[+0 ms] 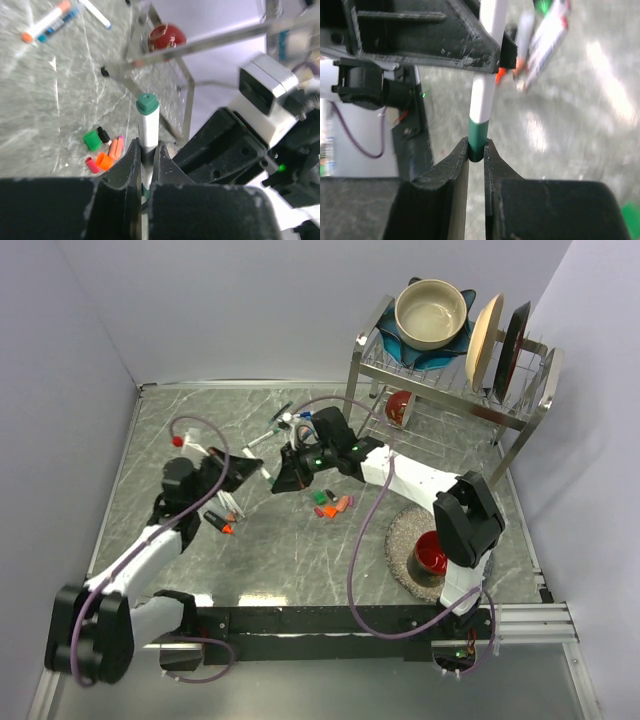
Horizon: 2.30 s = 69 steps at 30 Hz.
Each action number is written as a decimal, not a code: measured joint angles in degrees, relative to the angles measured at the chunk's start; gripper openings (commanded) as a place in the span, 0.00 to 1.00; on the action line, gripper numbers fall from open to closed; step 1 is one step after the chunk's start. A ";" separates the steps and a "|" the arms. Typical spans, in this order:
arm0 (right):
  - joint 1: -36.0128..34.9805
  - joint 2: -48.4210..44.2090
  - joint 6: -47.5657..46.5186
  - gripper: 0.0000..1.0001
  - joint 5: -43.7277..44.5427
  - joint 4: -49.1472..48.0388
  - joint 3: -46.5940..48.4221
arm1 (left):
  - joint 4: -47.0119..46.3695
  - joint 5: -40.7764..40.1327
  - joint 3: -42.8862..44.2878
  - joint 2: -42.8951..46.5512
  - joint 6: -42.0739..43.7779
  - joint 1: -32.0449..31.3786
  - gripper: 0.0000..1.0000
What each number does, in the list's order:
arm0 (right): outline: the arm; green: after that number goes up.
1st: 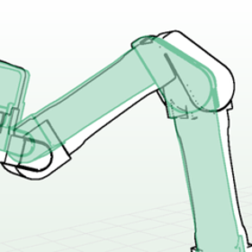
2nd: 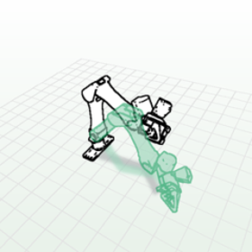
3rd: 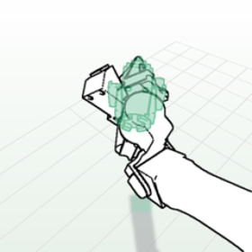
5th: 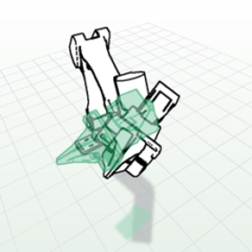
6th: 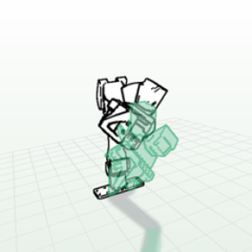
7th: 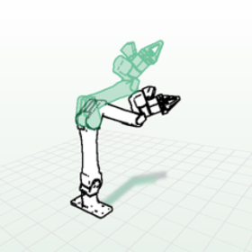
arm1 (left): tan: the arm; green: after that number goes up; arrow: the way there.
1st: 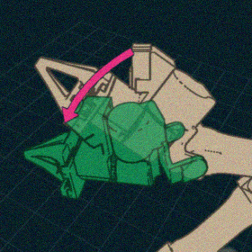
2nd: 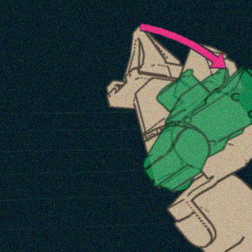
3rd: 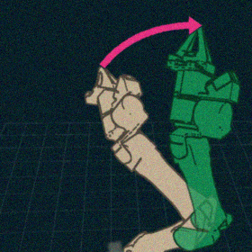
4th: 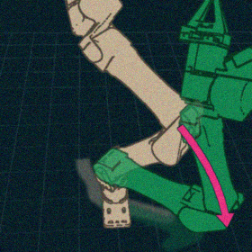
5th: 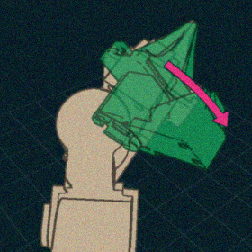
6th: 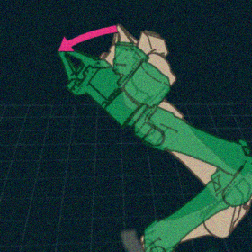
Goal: Open the pen caps
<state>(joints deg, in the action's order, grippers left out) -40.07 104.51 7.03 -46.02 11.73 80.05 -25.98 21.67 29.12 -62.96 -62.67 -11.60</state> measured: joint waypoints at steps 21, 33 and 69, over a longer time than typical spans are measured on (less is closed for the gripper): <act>-4.50 1.68 -7.41 0.00 3.13 -0.13 2.71 | 14.60 10.38 2.69 6.49 5.16 15.72 0.01; -4.31 2.69 -9.57 0.00 2.64 17.11 0.90 | 16.57 -9.64 13.68 8.63 21.53 23.26 0.01; 3.58 11.37 -24.90 0.34 31.91 32.83 6.62 | 31.95 -1.29 8.70 -11.19 23.06 21.29 0.01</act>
<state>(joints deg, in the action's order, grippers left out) -36.49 115.87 -17.87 -14.11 44.56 86.67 5.98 20.38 37.82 -74.15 -39.62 9.69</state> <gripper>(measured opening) 0.307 0.067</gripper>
